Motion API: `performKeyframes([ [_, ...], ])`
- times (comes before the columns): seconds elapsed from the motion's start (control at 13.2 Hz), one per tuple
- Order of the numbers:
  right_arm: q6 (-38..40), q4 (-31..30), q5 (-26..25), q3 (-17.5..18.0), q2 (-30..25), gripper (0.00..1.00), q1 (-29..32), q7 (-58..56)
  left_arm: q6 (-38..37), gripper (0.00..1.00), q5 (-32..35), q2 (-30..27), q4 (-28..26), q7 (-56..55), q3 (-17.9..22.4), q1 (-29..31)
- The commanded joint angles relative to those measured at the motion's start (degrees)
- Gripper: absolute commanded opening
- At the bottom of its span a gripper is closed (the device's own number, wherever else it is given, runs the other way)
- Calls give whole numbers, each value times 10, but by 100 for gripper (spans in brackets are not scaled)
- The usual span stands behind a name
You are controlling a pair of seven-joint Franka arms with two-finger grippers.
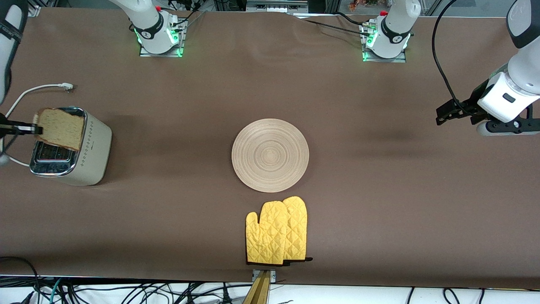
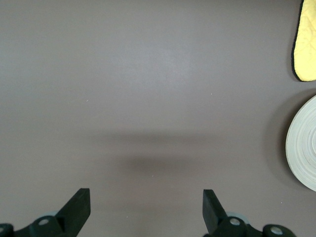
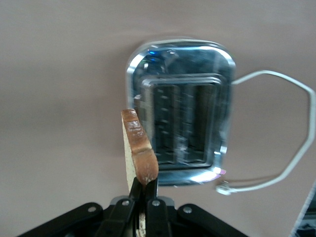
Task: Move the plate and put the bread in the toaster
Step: 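Lower the bread into the toaster slot with the right gripper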
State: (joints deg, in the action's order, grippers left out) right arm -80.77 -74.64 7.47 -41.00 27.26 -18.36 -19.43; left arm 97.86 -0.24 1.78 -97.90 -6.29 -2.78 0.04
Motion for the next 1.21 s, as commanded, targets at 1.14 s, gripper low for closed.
performKeyframes([
  [1.14,-93,-15,-5,-29,62,0,34,-55,-7,100,12,0,4,10,0,-2],
])
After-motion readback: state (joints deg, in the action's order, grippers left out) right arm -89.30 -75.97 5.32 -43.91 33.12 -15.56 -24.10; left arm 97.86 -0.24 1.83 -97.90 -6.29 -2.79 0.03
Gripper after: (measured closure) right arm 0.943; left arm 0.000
